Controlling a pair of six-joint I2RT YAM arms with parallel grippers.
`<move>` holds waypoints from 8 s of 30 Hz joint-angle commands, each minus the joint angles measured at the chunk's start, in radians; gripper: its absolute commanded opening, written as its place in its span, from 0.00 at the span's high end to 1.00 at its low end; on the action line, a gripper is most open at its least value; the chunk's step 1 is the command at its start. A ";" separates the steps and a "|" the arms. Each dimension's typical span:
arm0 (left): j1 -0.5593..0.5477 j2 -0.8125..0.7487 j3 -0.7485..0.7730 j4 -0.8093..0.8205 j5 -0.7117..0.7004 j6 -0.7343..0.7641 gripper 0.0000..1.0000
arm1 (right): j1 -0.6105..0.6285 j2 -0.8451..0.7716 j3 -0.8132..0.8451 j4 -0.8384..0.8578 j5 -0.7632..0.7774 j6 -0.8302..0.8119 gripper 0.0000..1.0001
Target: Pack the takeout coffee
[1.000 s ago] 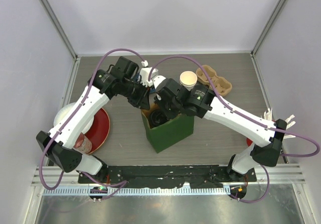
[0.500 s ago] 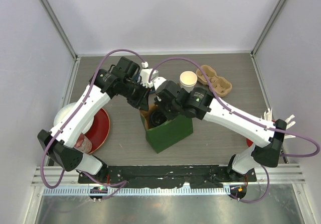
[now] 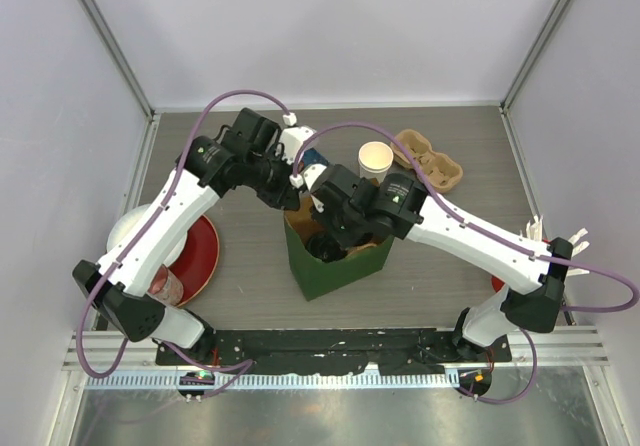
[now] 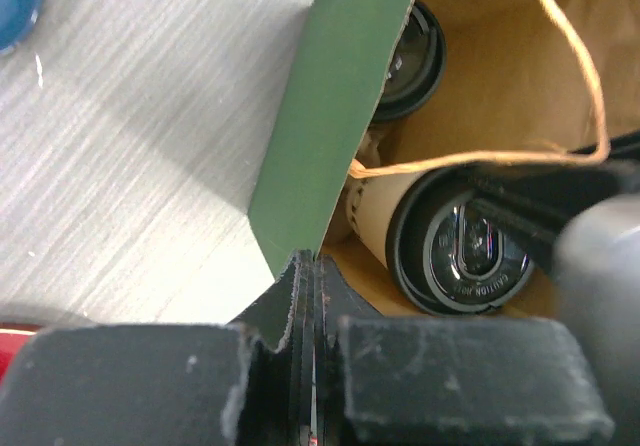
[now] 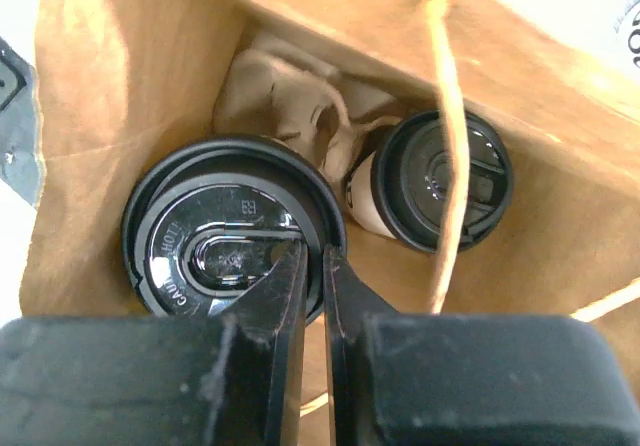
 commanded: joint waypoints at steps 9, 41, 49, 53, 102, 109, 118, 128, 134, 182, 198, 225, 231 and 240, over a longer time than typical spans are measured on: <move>-0.017 -0.025 0.029 0.099 0.018 -0.033 1.00 | 0.019 -0.018 0.017 -0.077 -0.105 -0.043 0.99; -0.018 -0.060 -0.037 0.134 0.117 -0.039 1.00 | -0.014 0.131 -0.095 0.166 -0.087 0.030 0.99; -0.032 -0.060 -0.041 0.136 0.123 -0.033 1.00 | -0.013 0.145 -0.089 0.195 -0.075 0.044 0.99; -0.032 -0.066 -0.047 0.131 0.124 -0.027 1.00 | -0.013 0.136 -0.098 0.210 -0.004 0.050 0.99; -0.051 -0.054 -0.015 0.074 0.135 0.078 1.00 | -0.011 0.013 -0.170 0.298 -0.008 0.013 0.41; -0.058 -0.054 -0.023 0.060 0.126 0.105 1.00 | -0.010 -0.056 -0.193 0.355 0.007 0.000 0.30; -0.066 -0.054 -0.029 0.051 0.120 0.122 1.00 | -0.011 -0.111 -0.205 0.399 0.007 -0.013 0.22; -0.074 -0.048 -0.027 0.044 0.111 0.135 1.00 | -0.010 -0.194 -0.235 0.476 -0.021 -0.019 0.20; -0.081 -0.046 -0.023 0.036 0.108 0.145 1.00 | -0.013 -0.220 -0.242 0.509 -0.016 -0.019 0.21; -0.089 -0.029 -0.018 0.021 0.124 0.153 1.00 | -0.013 -0.329 -0.244 0.566 -0.186 -0.025 0.19; -0.089 -0.029 -0.014 0.017 0.115 0.156 1.00 | -0.013 -0.347 -0.222 0.551 -0.148 -0.028 0.19; -0.089 -0.040 0.046 0.005 0.098 0.168 0.56 | -0.019 -0.318 -0.163 0.565 0.139 -0.036 0.14; -0.089 -0.055 0.100 -0.005 0.086 0.179 0.36 | -0.066 -0.314 -0.092 0.484 0.390 0.012 0.09; -0.089 -0.095 0.146 -0.002 -0.007 0.158 0.12 | -0.512 -0.341 0.020 0.156 0.553 0.130 0.11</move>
